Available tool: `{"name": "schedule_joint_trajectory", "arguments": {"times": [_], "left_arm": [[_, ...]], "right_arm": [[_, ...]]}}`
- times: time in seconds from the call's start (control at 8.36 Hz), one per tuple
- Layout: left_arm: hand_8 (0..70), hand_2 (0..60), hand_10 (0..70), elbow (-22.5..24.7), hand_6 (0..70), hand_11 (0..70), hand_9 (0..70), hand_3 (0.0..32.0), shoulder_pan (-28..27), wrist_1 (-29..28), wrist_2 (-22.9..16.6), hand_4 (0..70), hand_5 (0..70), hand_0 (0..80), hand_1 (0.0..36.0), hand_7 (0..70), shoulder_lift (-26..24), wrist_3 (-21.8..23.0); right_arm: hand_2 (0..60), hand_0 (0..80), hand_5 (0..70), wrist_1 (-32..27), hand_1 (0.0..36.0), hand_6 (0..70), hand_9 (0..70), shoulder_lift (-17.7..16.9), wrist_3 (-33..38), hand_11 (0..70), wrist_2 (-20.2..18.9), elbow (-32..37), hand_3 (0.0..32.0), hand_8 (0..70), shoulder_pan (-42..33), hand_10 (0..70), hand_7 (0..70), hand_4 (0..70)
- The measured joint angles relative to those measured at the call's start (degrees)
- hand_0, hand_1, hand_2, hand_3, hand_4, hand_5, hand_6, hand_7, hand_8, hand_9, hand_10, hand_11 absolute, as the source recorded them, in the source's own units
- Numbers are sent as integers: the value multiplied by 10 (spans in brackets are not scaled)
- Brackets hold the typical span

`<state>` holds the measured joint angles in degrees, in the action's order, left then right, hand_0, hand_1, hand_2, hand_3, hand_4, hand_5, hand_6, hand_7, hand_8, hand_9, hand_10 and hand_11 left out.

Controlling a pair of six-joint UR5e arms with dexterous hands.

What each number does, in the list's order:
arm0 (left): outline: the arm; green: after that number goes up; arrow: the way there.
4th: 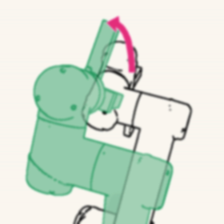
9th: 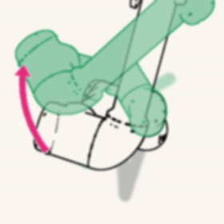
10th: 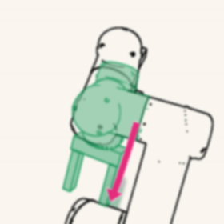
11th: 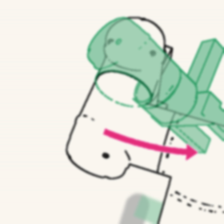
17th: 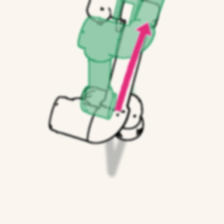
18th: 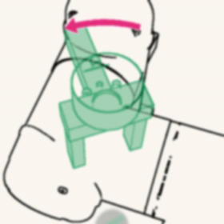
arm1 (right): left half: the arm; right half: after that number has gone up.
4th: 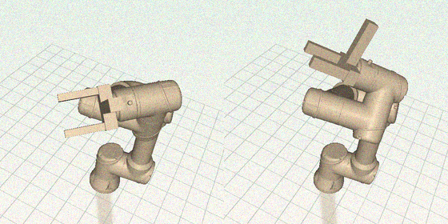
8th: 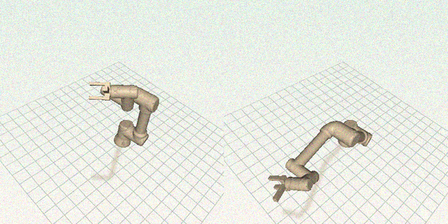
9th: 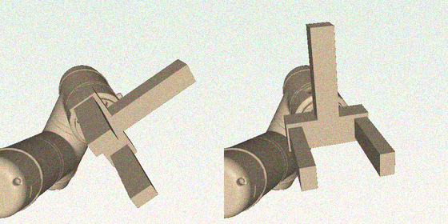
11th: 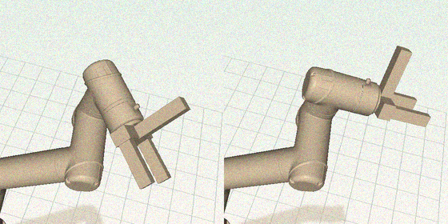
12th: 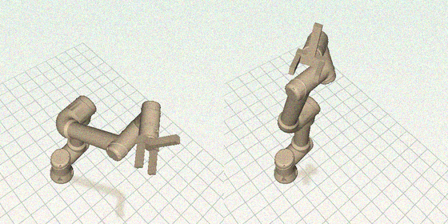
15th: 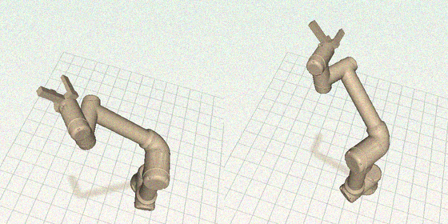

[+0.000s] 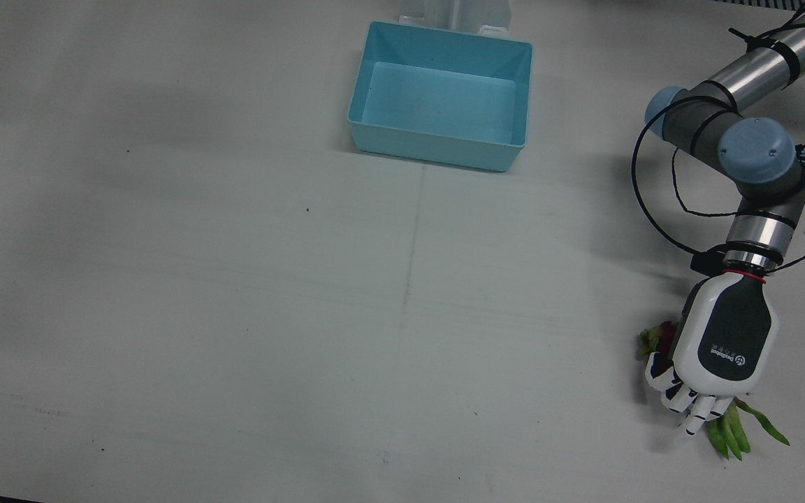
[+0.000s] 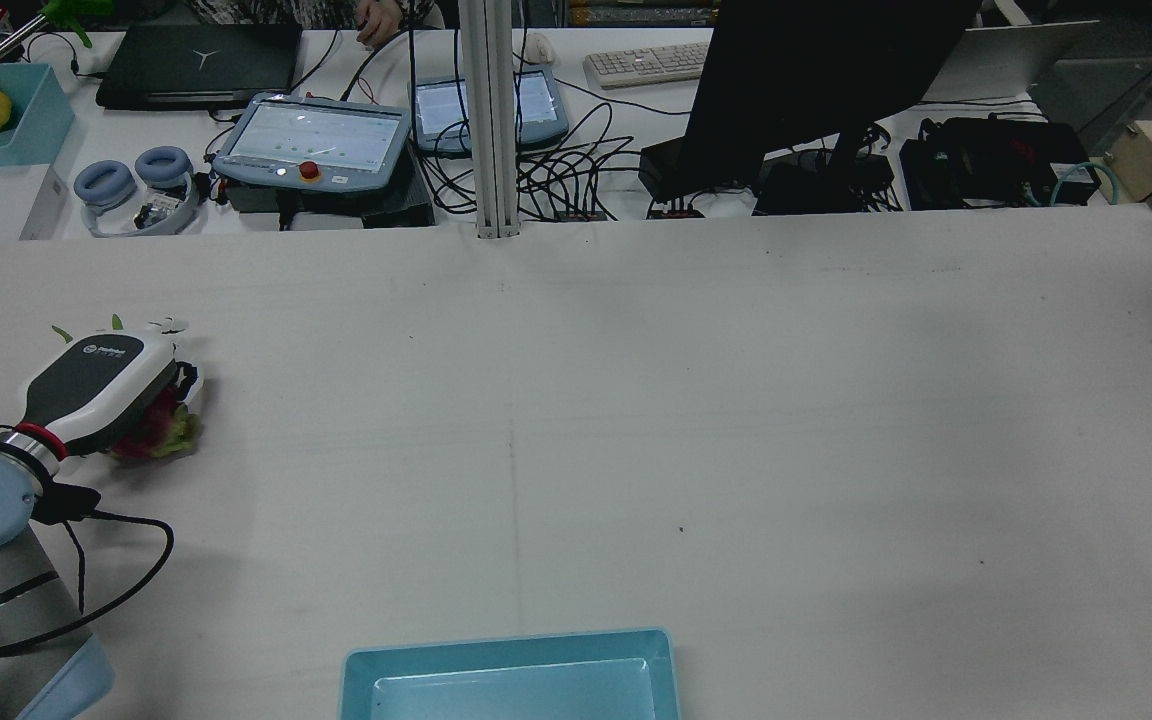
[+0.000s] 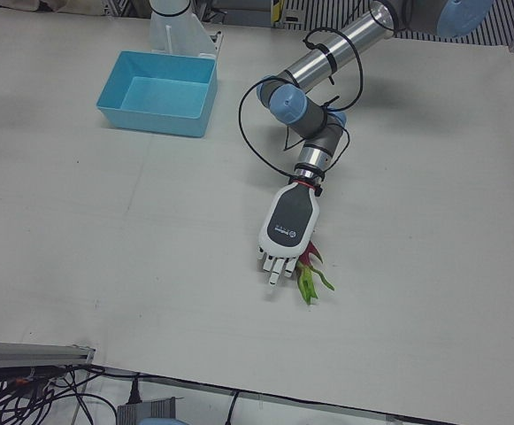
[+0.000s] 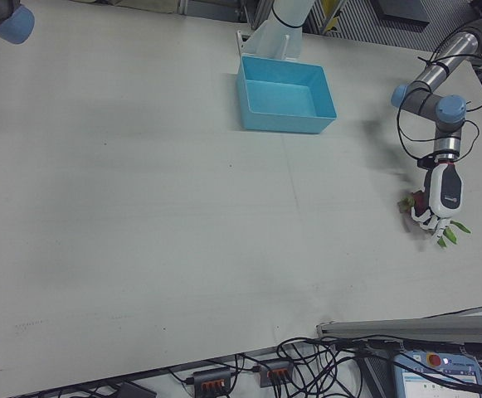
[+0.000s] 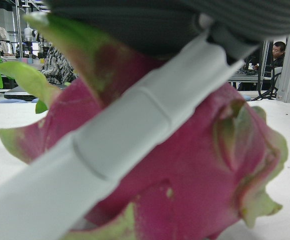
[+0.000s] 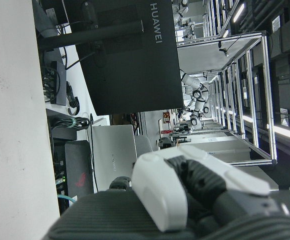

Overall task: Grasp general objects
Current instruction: 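Close the left hand's fingers around the dragon fruit, then lift the dragon fruit and carry it toward the blue tray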

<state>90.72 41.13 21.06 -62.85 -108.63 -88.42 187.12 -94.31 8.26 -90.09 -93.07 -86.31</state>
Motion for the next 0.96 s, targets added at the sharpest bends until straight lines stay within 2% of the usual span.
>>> {"name": "schedule_joint_trajectory", "arguments": {"times": [0.12, 0.24, 0.36, 0.72, 0.96], "left_arm": [[563, 600, 700, 0, 700, 700, 691, 0, 0, 0, 3, 641, 700, 800, 360, 700, 0, 0], [700, 600, 700, 0, 700, 700, 700, 0, 0, 0, 7, 677, 700, 800, 360, 700, 0, 0], [700, 600, 700, 1, 700, 700, 700, 0, 0, -1, 10, 700, 700, 800, 360, 700, 0, 0], [700, 600, 700, 8, 700, 700, 700, 0, 1, 1, 12, 700, 700, 800, 360, 700, 0, 2], [700, 600, 700, 55, 700, 700, 700, 0, 1, 40, 7, 700, 700, 800, 360, 700, 2, 5]], "right_arm": [[0, 0, 0, 0, 0, 0, 0, 0, 0, 0, 0, 0, 0, 0, 0, 0, 0, 0], [0, 0, 0, 0, 0, 0, 0, 0, 0, 0, 0, 0, 0, 0, 0, 0, 0, 0], [0, 0, 0, 0, 0, 0, 0, 0, 0, 0, 0, 0, 0, 0, 0, 0, 0, 0], [0, 0, 0, 0, 0, 0, 0, 0, 0, 0, 0, 0, 0, 0, 0, 0, 0, 0], [0, 0, 0, 0, 0, 0, 0, 0, 0, 0, 0, 0, 0, 0, 0, 0, 0, 0]]}}
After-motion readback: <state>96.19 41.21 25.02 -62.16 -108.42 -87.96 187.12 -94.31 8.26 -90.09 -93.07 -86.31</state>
